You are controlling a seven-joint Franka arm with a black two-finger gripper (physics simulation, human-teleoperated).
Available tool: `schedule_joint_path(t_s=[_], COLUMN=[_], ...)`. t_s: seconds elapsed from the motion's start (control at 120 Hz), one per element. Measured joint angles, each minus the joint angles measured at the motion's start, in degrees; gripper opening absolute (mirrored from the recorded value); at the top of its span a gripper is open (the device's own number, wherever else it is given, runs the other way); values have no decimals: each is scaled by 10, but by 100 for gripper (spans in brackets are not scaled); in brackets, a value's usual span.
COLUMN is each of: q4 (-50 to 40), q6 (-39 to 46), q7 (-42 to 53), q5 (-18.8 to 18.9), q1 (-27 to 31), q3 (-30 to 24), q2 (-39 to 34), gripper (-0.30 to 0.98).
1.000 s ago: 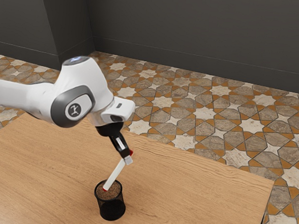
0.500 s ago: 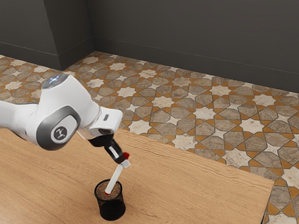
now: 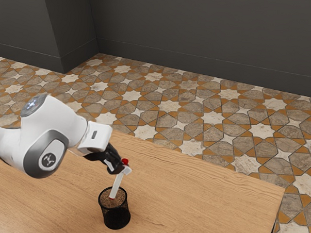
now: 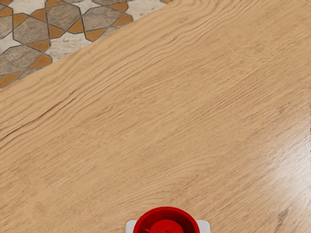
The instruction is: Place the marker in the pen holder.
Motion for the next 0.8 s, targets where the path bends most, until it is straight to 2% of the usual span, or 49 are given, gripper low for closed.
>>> schedule_joint_path(t_s=[0.592, 0.8], q4=[-29, -29], q6=[33, 25], q7=[63, 72], q5=[-4, -1], q1=[-9, -13], q3=[0, 0], q2=[-26, -28], gripper=[-8, 21])
